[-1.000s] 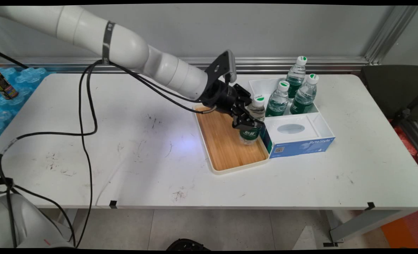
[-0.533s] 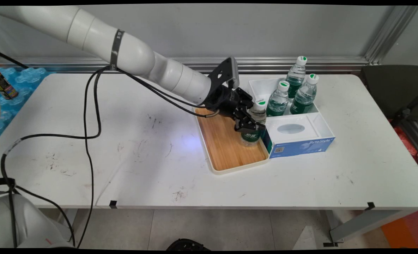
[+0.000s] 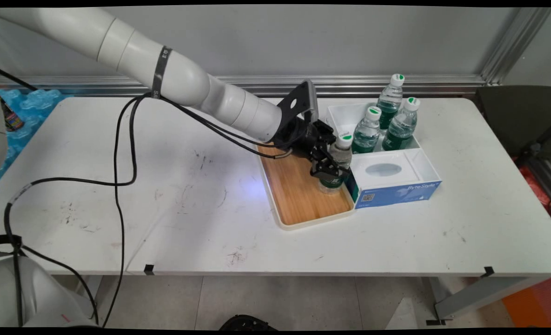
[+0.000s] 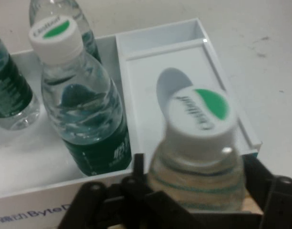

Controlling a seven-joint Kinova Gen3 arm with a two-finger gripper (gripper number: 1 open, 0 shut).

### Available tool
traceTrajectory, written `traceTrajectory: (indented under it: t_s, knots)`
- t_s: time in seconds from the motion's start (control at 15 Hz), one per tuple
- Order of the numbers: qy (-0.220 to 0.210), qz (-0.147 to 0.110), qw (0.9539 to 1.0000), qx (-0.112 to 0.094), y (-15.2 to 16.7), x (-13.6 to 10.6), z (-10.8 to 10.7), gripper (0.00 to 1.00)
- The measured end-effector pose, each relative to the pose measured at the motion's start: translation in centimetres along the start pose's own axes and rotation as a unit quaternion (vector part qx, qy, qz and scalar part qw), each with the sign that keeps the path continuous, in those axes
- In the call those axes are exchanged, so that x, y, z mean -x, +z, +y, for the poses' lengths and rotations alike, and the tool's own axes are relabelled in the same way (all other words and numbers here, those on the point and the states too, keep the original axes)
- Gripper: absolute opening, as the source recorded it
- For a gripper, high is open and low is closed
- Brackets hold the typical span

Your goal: Place the picked object on the tray

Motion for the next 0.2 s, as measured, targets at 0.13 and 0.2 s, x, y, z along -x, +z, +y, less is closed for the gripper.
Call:
traceTrajectory:
  t_s: [0.13, 0.2]
  knots:
    - [-0.001, 0.001, 1.0, 0.0, 0.05, 0.04, 0.08, 1.0]
    - [-0.003, 0.001, 1.0, -0.001, 0.04, 0.03, 0.11, 1.0]
